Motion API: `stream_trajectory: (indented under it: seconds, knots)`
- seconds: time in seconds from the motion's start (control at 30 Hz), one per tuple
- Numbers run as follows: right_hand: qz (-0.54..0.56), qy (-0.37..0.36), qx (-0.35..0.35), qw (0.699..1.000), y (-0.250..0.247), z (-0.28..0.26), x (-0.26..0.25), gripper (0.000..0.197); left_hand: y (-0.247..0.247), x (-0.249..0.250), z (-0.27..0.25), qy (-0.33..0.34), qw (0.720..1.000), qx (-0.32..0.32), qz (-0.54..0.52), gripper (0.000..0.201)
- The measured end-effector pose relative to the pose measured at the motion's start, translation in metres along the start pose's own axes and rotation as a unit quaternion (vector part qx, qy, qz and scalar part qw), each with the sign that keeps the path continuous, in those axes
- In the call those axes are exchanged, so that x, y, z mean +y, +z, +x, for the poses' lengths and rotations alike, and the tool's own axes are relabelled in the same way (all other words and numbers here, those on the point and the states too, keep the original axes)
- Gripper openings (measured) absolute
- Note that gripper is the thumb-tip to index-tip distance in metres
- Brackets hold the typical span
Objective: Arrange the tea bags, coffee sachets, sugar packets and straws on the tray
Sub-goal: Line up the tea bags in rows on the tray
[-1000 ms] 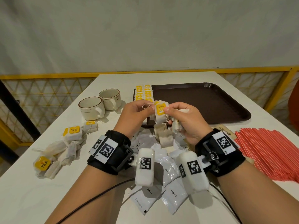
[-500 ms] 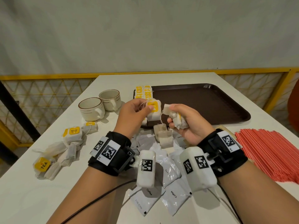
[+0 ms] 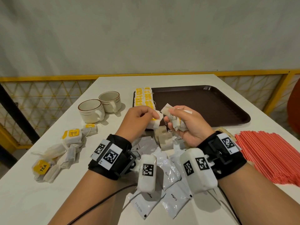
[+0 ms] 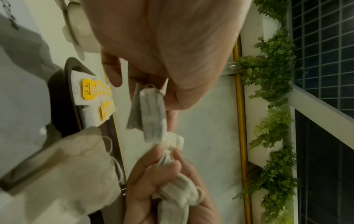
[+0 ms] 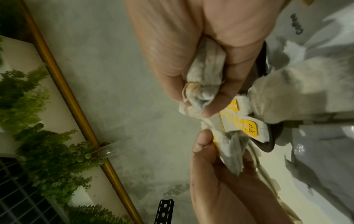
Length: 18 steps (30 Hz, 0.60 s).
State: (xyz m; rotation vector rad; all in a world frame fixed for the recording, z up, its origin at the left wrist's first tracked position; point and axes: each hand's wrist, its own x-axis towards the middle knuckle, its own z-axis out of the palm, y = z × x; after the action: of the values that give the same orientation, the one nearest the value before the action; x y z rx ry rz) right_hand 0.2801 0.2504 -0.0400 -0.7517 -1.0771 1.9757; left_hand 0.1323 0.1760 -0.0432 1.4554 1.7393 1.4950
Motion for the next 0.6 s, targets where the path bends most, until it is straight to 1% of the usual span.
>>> stream_trajectory:
  seconds: [0.07, 0.17, 0.3, 0.37, 0.47, 0.53, 0.6]
  knots:
    - [-0.025, -0.006, -0.002, 1.0, 0.0, 0.0, 0.001, 0.009, 0.003, 0.001, -0.001, -0.004, 1.0, 0.008, -0.001, 0.033]
    - [-0.07, -0.021, -0.028, 0.997, 0.001, -0.001, 0.004, 0.007, 0.006, 0.004, -0.002, -0.017, 0.999, 0.028, -0.014, 0.025]
    - [-0.138, -0.027, -0.069, 0.988, 0.005, -0.005, 0.009, 0.004, 0.007, 0.002, -0.002, -0.022, 0.999, 0.031, -0.018, 0.028]
    - [-0.147, -0.029, -0.077, 0.986, 0.005, -0.005, 0.009, 0.006, 0.007, 0.0, -0.001, -0.025, 0.999, 0.035, -0.01, 0.023]
    - [-0.139, -0.026, -0.066, 0.988, 0.005, -0.005, 0.007, 0.008, 0.005, -0.003, 0.001, -0.029, 0.998, 0.048, -0.006, 0.021]
    - [-0.12, -0.02, -0.051, 0.991, 0.005, -0.005, 0.006, 0.004, 0.001, -0.003, 0.003, -0.026, 0.997, 0.068, -0.008, 0.022]
    - [-0.099, -0.017, -0.029, 0.995, 0.002, -0.003, 0.003, 0.006, -0.005, -0.004, 0.004, -0.025, 0.996, 0.078, -0.018, 0.021]
